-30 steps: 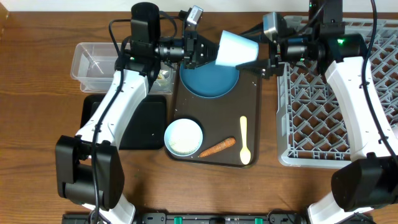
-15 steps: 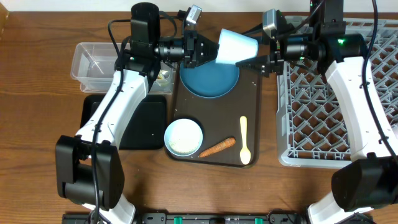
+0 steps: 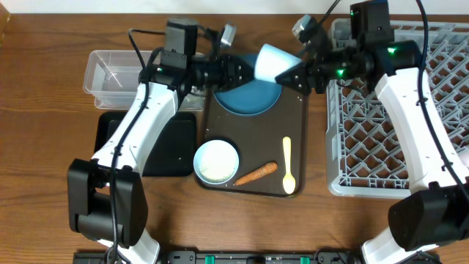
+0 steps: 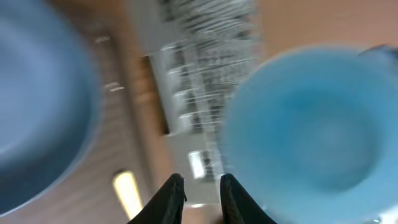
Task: Sort waste into correct bins and load items into the dishwasher rack
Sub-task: 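Release the cup from the left gripper and carry it into the rack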
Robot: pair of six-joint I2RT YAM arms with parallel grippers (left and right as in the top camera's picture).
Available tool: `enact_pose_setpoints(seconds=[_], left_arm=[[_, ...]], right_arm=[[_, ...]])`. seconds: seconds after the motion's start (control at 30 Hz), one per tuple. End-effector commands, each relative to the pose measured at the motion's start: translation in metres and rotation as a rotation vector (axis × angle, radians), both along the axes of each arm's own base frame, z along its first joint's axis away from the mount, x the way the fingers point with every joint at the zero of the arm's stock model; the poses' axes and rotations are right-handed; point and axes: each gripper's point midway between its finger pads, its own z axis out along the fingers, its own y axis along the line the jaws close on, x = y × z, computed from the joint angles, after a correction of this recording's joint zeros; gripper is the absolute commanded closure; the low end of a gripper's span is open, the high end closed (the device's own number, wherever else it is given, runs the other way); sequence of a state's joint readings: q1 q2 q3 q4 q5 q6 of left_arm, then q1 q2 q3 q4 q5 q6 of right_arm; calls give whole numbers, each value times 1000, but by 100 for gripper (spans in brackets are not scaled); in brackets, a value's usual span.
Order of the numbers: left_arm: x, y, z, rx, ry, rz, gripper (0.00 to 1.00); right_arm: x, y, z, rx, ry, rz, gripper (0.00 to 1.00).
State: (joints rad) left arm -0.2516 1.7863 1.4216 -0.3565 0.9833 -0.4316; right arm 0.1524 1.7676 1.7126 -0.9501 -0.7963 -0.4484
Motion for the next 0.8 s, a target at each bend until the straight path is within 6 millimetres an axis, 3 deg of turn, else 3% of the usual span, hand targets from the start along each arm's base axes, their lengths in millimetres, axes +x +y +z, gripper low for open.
enact_pose_setpoints(seconds=[0.0,0.13,0.37,0.47,0.57,0.7,0.77], left_arm=[[12,15,-19,181,-144,23,77],[13,34,-28,257,-125,64,76],[10,115,-40,602,-79,285,74],[0,146,-31,712,-70,366,73],[-12,171,-21,802,-65,429,68],[-25,190,-15,885,-55,471,66],[-28,191,-15,891,-47,469,66]], right_arm=[[11,-28,-12,-110,34,-140,68],[10,-56,-16,-214,43,-242,69],[11,-151,2,-351,103,-728,76],[1,-192,10,-365,135,-900,78],[-12,-236,5,-423,193,-1059,79],[-38,-291,-9,-503,308,-1277,82],[-50,-309,-15,-513,362,-1328,83]])
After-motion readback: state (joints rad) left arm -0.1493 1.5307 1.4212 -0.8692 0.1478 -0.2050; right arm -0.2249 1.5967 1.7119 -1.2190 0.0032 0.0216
